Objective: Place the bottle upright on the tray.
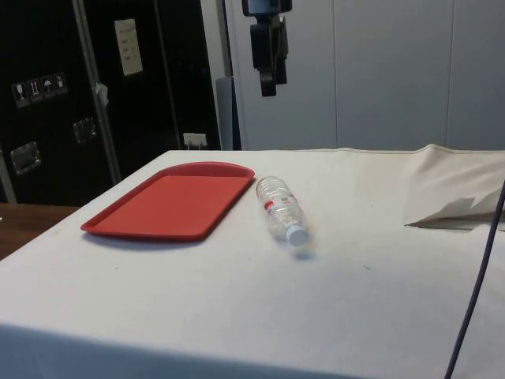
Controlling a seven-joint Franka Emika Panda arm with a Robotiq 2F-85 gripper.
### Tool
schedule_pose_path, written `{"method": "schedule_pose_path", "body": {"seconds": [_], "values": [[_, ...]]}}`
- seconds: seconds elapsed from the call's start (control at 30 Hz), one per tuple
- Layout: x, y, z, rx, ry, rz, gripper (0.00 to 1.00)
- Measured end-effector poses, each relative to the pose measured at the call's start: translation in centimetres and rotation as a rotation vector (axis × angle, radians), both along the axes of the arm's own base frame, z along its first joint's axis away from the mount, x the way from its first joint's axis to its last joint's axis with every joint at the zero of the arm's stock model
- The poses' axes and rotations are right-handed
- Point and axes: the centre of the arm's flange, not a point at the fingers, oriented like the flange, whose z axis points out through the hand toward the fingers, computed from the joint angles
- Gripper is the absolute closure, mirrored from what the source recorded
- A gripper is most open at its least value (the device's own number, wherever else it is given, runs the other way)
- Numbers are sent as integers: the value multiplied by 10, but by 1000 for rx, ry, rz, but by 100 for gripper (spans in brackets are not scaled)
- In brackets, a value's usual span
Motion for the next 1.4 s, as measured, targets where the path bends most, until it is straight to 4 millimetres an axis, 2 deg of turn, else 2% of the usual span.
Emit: {"method": "schedule_pose_path", "body": {"seconds": [0.63,1.13,1.4], "values": [[2,0,-24,-6,26,-1,0],[3,0,-24,-6,23,0,0],[2,-1,-33,-7,39,1,0]]}}
